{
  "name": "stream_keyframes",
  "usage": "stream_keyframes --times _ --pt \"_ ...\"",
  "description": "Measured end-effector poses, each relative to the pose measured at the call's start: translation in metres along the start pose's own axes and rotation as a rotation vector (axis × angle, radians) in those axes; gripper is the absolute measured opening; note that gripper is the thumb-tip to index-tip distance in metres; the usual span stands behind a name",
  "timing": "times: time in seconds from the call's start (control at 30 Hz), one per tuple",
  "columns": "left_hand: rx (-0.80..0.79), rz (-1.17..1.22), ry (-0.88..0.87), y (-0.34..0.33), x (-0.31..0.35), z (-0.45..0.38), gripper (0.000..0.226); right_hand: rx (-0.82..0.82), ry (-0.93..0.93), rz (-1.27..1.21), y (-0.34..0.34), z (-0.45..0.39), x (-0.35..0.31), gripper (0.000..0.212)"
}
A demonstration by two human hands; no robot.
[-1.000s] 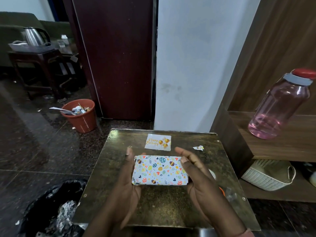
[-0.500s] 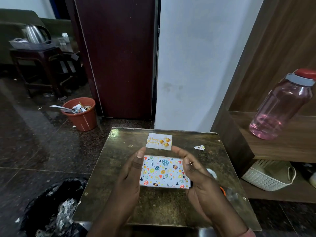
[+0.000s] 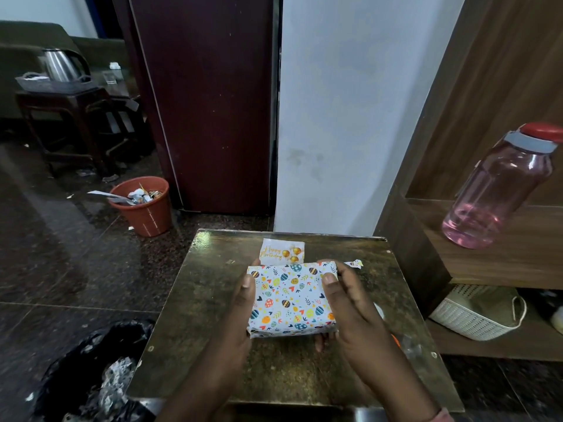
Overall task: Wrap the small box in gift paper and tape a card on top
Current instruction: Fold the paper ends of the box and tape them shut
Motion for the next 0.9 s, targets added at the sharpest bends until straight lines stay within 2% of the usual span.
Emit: stream_keyframes --times 0.17,0.33,0.47,0.7,0.77,0.9 --pt "0.084 0.016 -0.019 0.000 0.006 0.001 0.056 0.033 -0.017 0.153 0.000 0.004 0.002 0.018" --pt "0.124 -0.063 -0.024 0.001 0.004 0.005 0.057 -0.018 -0.015 0.224 0.003 0.006 -0.002 0.016" --pt "0.131 -0.129 -0.041 0.002 0.005 0.009 0.055 -0.044 -0.003 0.184 0.003 0.004 0.002 0.031" --pt "0.019 -0.132 -0.133 -0.004 0.018 0.015 0.042 -0.135 -0.102 0.060 0.006 0.004 0.016 0.047" --pt "0.018 -0.147 -0.123 -0.003 0.017 0.012 0.040 -0.140 -0.115 0.072 0.008 0.004 0.019 0.051" --pt "0.146 -0.171 0.008 0.010 0.004 -0.001 0.043 -0.119 -0.166 0.117 0.009 0.004 0.023 0.048"
Point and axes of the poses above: each hand's wrist, its own z-axis away from the middle knuckle, its own y-axis out of the back of the hand, x = y × z, the point moved 5 cm from there along -z, towards the middle knuckle, and after that the axes turned 14 degrees about y, right-handed, at the moved point
